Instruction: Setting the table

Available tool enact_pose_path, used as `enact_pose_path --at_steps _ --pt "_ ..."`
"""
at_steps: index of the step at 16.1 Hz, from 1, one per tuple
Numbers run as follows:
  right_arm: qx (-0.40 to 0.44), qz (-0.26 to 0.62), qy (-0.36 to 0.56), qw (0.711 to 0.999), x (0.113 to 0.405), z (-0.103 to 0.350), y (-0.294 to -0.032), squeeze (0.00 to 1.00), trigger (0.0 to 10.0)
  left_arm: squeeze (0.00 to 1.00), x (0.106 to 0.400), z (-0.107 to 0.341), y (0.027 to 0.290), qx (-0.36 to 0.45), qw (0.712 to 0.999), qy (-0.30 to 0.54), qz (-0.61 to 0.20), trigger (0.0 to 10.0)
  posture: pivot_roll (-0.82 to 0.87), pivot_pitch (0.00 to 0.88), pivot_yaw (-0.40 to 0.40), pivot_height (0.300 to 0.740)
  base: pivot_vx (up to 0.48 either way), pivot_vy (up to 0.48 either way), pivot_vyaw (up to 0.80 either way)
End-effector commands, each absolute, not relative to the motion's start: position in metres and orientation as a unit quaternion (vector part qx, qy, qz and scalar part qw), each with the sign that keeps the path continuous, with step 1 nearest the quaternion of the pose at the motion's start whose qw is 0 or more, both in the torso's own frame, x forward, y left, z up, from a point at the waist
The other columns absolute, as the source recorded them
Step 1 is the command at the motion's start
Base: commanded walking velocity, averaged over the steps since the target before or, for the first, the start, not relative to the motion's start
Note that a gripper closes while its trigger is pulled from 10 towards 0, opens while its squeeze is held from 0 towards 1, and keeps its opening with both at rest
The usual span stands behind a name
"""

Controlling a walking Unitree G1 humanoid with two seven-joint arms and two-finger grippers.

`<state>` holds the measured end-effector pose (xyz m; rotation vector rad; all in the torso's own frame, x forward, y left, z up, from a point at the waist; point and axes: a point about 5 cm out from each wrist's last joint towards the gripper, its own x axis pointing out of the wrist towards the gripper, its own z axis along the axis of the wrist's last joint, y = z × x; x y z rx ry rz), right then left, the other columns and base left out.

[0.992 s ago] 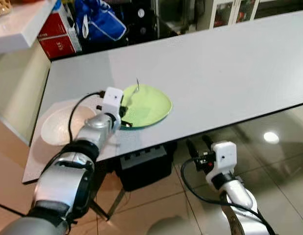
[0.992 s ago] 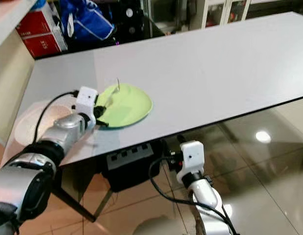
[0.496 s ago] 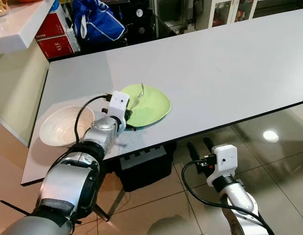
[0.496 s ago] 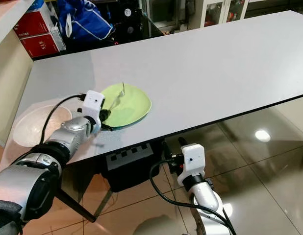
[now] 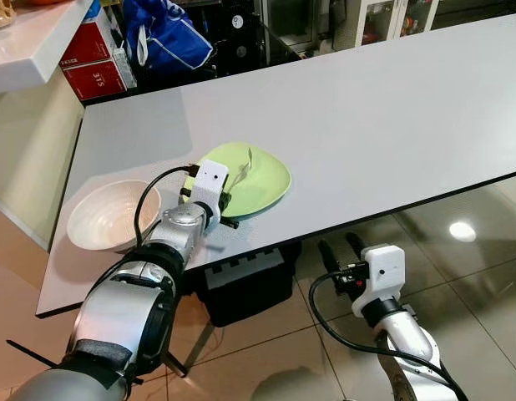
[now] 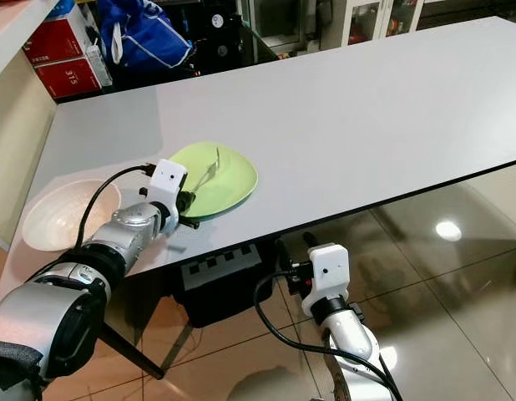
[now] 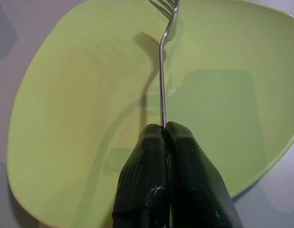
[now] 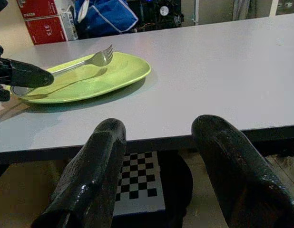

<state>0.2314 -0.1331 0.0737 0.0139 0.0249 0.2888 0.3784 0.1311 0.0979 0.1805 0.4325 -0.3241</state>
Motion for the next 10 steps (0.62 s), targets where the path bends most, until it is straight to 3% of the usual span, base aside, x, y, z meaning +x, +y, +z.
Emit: enact_pose_path --at_steps 1,3,4,5,10 --pt "0.007 0.149 0.008 0.989 0.2312 0.078 -0.1288 0.0 10.0 0.0 0.3824 0.1051 0.1312 0.097 0.961 0.207 -0.156 10.0 -0.07 0.0 0.147 0.74 0.0 0.0 0.0" --pt "0.007 0.148 0.009 0.989 0.2305 0.0779 -0.1287 0.0 10.0 0.03 0.3821 0.1045 0.129 0.099 0.96 0.208 -0.158 10.0 -0.07 0.0 0.149 0.74 0.0 0.0 0.0" --pt "0.007 0.147 0.01 0.989 0.2298 0.0776 -0.1291 0.0 10.0 0.58 0.3822 0.1046 0.1284 0.099 0.96 0.208 -0.158 10.0 -0.07 0.0 0.15 0.74 0.0 0.0 0.0" --pt "0.007 0.145 0.012 0.989 0.228 0.0763 -0.1301 0.0 10.0 1.0 0.3823 0.1047 0.1284 0.098 0.96 0.208 -0.158 10.0 -0.07 0.0 0.151 0.74 0.0 0.0 0.0" --pt "0.008 0.143 0.015 0.99 0.226 0.074 -0.1313 0.0 10.0 1.0 0.3825 0.1049 0.1291 0.099 0.961 0.209 -0.155 10.0 -0.07 0.0 0.154 0.74 0.0 0.0 0.0"
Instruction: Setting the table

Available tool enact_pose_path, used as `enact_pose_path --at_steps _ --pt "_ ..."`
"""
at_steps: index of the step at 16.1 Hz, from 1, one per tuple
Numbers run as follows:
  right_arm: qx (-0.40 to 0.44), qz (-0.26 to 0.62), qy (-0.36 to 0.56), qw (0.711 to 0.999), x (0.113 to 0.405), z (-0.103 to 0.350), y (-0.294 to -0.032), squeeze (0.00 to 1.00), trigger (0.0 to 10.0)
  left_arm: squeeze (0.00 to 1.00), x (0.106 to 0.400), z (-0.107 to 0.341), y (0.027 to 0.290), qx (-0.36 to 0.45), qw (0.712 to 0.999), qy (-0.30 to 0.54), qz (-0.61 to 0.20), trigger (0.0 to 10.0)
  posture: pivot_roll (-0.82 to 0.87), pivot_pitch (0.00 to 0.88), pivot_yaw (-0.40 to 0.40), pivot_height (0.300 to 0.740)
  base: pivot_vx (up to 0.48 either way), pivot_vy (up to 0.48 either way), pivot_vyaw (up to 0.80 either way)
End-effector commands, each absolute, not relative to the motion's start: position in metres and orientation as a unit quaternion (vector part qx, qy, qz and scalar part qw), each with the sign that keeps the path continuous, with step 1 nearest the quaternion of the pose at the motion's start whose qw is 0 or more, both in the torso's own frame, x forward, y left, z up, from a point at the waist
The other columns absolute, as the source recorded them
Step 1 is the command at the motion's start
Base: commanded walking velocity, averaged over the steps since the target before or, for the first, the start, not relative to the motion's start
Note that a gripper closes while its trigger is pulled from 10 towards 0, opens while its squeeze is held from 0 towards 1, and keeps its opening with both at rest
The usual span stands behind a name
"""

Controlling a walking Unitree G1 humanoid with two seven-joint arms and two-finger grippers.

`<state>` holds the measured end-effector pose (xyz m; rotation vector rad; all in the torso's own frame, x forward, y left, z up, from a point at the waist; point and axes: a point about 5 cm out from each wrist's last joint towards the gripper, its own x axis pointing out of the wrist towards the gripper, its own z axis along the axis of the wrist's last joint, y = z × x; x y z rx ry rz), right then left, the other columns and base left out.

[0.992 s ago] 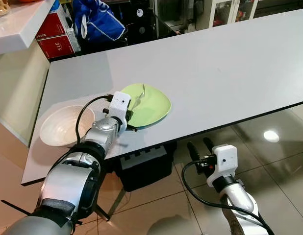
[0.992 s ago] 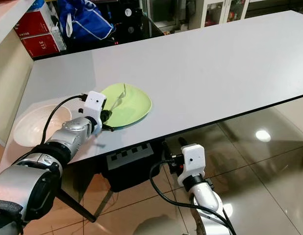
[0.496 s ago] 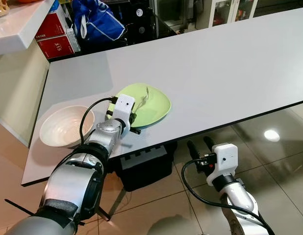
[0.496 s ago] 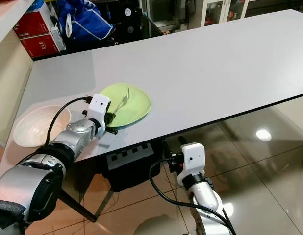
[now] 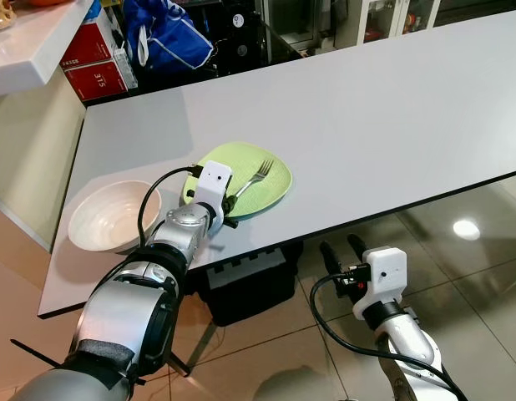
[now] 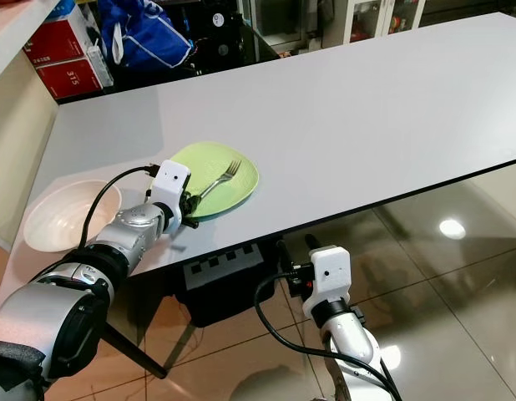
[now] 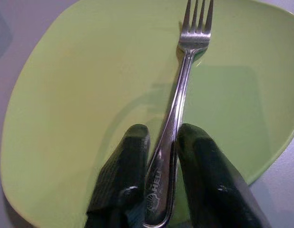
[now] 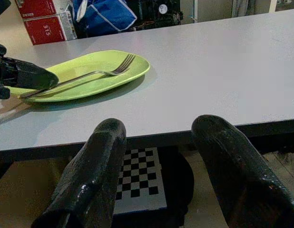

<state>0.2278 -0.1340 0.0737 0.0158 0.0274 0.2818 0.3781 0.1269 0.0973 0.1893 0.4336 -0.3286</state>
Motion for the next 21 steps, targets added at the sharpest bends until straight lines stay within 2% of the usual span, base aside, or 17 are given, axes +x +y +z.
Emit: enact_pose_path --at_steps 1,5,6,7,11,14,17,19,21 --pt "0.008 0.143 0.016 0.99 0.226 0.073 -0.131 0.0 10.0 1.0 0.383 0.105 0.129 0.101 0.961 0.208 -0.154 10.0 -0.07 0.0 0.154 0.74 0.0 0.0 0.0" --pt "0.008 0.142 0.017 0.99 0.228 0.071 -0.132 0.0 10.0 1.0 0.388 0.117 0.131 0.093 0.967 0.189 -0.146 10.0 -0.07 0.0 0.152 0.74 0.0 0.0 0.0" --pt "0.007 0.142 0.018 0.99 0.229 0.07 -0.132 0.0 10.0 0.45 0.392 0.126 0.13 0.085 0.97 0.173 -0.145 10.0 -0.07 0.0 0.148 0.74 0.0 0.0 0.0" --pt "0.006 0.142 0.017 0.99 0.23 0.071 -0.133 0.0 10.0 0.0 0.398 0.139 0.129 0.081 0.975 0.149 -0.147 10.0 -0.07 0.0 0.146 0.74 0.0 0.0 0.0" --pt "0.005 0.147 0.015 0.989 0.236 0.073 -0.132 0.0 10.0 0.0 0.408 0.175 0.124 0.036 0.983 0.08 -0.163 10.0 -0.04 0.0 0.132 0.74 0.0 0.0 0.0" --pt "0.006 0.15 0.013 0.989 0.241 0.074 -0.13 0.0 10.0 0.0 0.409 0.184 0.129 0.023 0.981 0.059 -0.182 10.0 -0.02 0.0 0.127 0.74 0.0 0.0 0.0" --pt "0.004 0.15 0.012 0.989 0.249 0.073 -0.13 0.0 10.0 0.0 0.401 0.193 0.163 0.033 0.976 0.04 -0.212 10.0 -0.01 0.0 0.126 0.74 0.0 0.0 0.0" --pt "0.002 0.15 0.013 0.989 0.252 0.072 -0.132 0.0 10.0 0.0 0.391 0.191 0.183 0.021 0.981 0.027 -0.19 10.0 0.01 0.0 0.113 0.74 0.0 0.0 0.0" --pt "-0.001 0.154 0.014 0.988 0.253 0.072 -0.134 0.0 10.0 0.0 0.38 0.19 0.192 0.006 0.983 0.015 -0.184 10.0 0.02 0.0 0.102 0.74 0.0 0.0 0.0"
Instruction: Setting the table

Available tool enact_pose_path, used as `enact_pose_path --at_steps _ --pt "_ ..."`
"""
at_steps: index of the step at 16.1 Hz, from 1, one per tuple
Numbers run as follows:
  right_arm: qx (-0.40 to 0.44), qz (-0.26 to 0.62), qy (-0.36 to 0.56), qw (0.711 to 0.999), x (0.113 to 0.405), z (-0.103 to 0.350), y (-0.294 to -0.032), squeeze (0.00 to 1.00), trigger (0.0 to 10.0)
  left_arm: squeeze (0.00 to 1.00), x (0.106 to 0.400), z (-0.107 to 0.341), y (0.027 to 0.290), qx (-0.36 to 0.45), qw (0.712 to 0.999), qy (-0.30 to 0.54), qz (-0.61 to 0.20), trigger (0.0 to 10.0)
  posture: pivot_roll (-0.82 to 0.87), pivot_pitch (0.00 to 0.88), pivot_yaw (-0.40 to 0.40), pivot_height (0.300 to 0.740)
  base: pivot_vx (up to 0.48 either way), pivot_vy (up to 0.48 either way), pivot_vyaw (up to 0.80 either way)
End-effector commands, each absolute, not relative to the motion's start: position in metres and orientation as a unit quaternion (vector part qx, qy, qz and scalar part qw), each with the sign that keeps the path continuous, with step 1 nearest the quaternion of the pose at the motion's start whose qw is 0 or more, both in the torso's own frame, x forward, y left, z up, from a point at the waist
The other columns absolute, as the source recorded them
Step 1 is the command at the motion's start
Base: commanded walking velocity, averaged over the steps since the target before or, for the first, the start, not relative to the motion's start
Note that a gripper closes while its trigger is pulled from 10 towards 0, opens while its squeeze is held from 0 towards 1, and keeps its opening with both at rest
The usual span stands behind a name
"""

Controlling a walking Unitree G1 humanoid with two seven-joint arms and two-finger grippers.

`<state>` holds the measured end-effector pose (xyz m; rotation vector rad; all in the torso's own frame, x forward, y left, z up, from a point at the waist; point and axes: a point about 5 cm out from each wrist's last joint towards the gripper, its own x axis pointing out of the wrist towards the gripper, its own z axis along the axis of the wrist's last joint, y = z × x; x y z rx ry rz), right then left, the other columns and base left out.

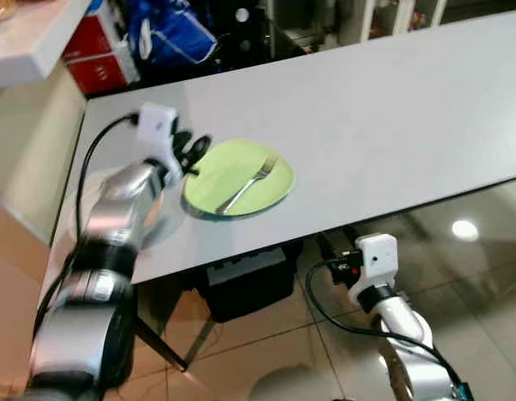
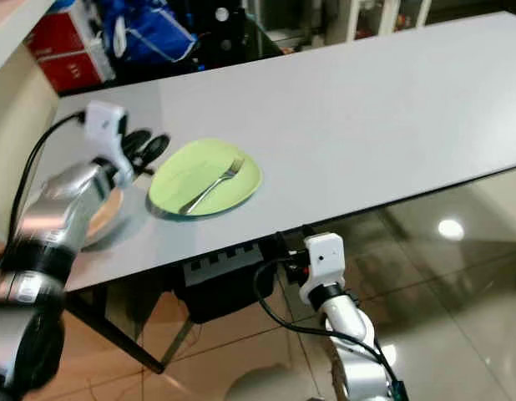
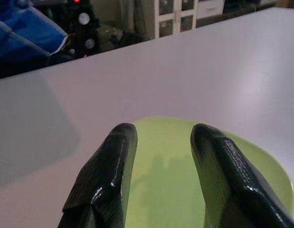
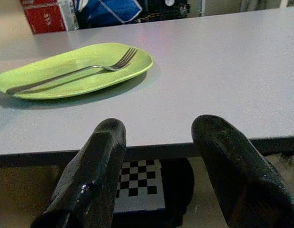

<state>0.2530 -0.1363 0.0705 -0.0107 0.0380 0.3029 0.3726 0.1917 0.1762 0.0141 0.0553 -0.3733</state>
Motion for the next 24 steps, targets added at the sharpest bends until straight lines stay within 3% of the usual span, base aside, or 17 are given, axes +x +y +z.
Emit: enact_pose_path --at_steps 1,3,8,11,12,17,24 --pt "-0.004 0.158 0.017 0.987 0.255 0.071 -0.135 0.0 10.0 0.0 0.366 0.187 0.198 0.002 0.982 0.007 -0.19 10.0 0.04 0.0 0.085 0.74 0.0 0.0 0.0" --pt "-0.008 0.161 0.023 0.987 0.259 0.069 -0.14 0.0 10.0 0.0 0.334 0.168 0.202 -0.013 0.977 0.023 -0.212 10.0 0.06 0.0 0.071 0.74 0.0 0.0 0.0" --pt "-0.018 0.165 0.034 0.986 0.262 0.063 -0.149 0.0 10.0 0.0 0.29 0.133 0.196 -0.059 0.959 0.068 -0.27 10.0 0.06 0.0 0.047 0.74 0.0 0.0 0.0" --pt "-0.023 0.161 0.038 0.986 0.262 0.06 -0.155 0.0 10.0 0.0 0.278 0.124 0.189 -0.079 0.955 0.069 -0.279 10.0 0.05 0.0 0.042 0.74 0.0 0.0 0.0" --pt "-0.026 0.158 0.041 0.986 0.262 0.058 -0.16 0.0 10.0 0.0 0.27 0.111 0.189 -0.085 0.965 0.058 -0.239 10.0 0.05 0.0 0.042 0.74 0.0 0.0 0.0" --pt "-0.038 0.158 0.042 0.986 0.264 0.057 -0.168 0.0 10.0 0.0 0.251 0.061 0.193 -0.098 0.98 0.098 -0.145 10.0 0.03 0.0 0.014 0.74 0.0 0.0 0.0" --pt "-0.05 0.135 0.049 0.988 0.264 0.053 -0.184 0.0 10.0 0.0 0.26 0.064 0.171 -0.116 0.972 0.084 -0.185 10.0 0.01 0.0 0.035 0.74 0.0 0.0 0.0"
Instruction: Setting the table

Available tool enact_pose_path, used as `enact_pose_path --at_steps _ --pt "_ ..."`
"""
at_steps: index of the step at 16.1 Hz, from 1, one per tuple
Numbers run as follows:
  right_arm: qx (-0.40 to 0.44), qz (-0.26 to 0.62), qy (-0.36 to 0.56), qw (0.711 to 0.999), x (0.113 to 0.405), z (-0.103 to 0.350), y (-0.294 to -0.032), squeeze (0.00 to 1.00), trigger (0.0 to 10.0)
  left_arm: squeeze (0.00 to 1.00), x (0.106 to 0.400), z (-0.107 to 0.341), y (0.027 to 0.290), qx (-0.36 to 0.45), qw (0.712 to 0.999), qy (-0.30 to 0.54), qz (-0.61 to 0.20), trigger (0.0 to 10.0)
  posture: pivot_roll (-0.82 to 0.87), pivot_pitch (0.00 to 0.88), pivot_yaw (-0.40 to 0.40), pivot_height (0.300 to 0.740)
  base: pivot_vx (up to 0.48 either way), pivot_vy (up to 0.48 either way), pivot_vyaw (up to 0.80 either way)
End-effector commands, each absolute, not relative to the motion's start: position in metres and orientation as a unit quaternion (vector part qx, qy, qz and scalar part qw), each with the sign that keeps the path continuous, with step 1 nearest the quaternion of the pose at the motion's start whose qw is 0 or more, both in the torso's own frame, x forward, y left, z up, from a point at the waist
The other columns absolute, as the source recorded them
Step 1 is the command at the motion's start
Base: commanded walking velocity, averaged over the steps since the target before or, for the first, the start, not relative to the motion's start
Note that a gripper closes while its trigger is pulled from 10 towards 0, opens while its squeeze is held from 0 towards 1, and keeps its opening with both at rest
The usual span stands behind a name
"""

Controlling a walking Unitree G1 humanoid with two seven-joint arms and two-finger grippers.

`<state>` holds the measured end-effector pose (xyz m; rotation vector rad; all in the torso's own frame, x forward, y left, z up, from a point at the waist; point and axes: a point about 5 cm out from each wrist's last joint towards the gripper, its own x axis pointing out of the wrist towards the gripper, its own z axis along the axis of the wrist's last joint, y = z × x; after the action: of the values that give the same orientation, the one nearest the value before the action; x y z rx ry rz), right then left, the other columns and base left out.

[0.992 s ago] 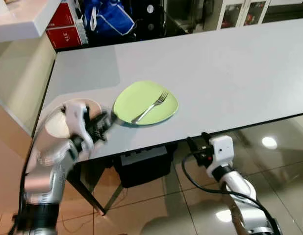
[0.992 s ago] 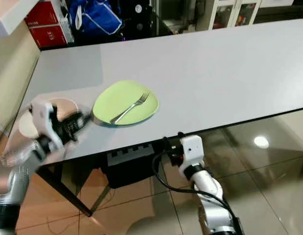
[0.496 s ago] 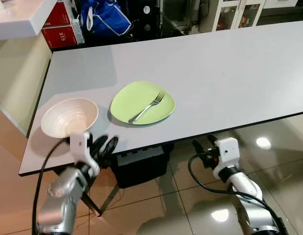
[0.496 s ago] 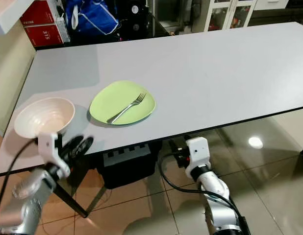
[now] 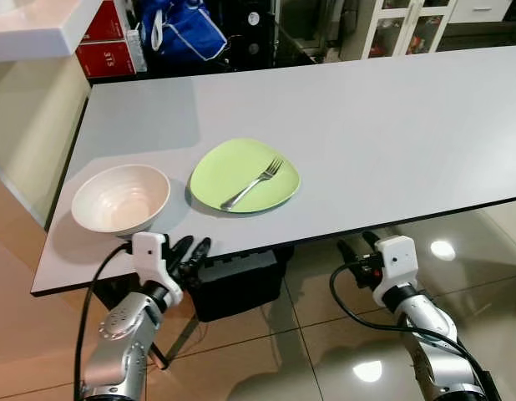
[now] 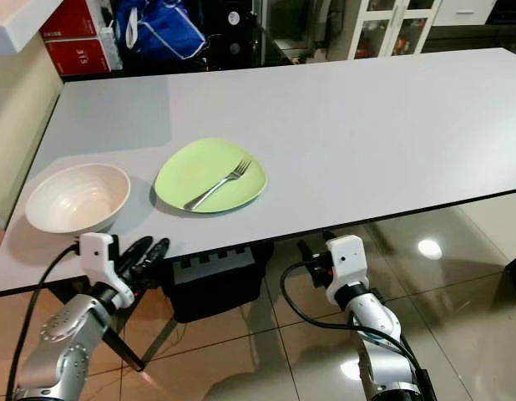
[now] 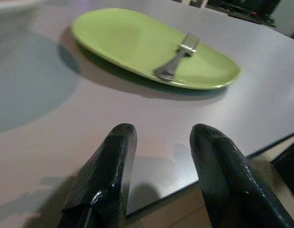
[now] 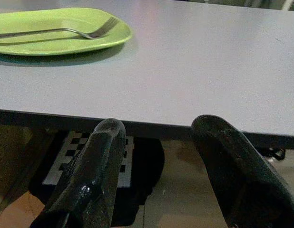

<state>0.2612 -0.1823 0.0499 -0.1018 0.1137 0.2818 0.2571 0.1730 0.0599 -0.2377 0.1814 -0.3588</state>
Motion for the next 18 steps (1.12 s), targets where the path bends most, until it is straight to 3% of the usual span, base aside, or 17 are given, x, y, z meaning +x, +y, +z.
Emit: enact_pose_path --at_steps 1,7,18 --pt "-0.05 0.134 0.049 0.988 0.264 0.052 -0.184 0.0 10.0 0.0 0.26 0.065 0.17 -0.119 0.972 0.084 -0.186 10.0 0.01 0.0 0.035 0.74 0.0 0.0 0.0" --pt "-0.052 0.128 0.076 0.988 0.249 0.039 -0.197 0.0 10.0 0.0 0.246 0.068 0.163 -0.101 0.96 0.091 -0.246 10.0 0.01 0.0 0.028 0.74 0.0 0.0 0.0" --pt "-0.052 0.128 0.077 0.987 0.249 0.038 -0.197 0.0 10.0 0.0 0.245 0.069 0.162 -0.101 0.959 0.09 -0.249 10.0 0.01 0.0 0.027 0.74 0.0 0.0 0.0"
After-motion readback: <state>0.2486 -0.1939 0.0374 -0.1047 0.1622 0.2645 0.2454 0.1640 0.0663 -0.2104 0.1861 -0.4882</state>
